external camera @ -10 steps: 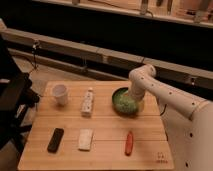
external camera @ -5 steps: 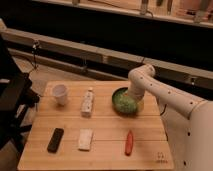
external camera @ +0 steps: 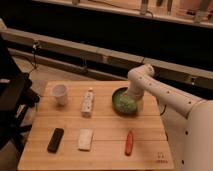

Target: Pick up the ceramic bowl

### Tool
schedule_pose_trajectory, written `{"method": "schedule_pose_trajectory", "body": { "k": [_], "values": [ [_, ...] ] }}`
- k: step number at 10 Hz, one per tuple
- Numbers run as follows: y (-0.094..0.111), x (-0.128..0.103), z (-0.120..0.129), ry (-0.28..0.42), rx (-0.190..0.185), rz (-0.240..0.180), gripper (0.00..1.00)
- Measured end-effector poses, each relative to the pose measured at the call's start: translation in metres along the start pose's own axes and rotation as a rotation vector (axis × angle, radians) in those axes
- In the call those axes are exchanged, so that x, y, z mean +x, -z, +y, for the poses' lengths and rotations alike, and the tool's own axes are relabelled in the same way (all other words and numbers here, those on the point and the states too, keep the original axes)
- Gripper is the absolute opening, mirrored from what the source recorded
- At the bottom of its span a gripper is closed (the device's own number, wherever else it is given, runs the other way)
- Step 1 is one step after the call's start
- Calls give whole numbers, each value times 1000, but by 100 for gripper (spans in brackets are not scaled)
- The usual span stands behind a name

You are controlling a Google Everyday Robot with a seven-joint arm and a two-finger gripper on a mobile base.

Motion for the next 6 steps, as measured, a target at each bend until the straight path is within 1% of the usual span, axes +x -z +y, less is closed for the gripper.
{"method": "schedule_pose_trajectory", "body": {
  "k": [6],
  "values": [
    [-4,-1,-3,1,-8,-8,80]
  ]
}}
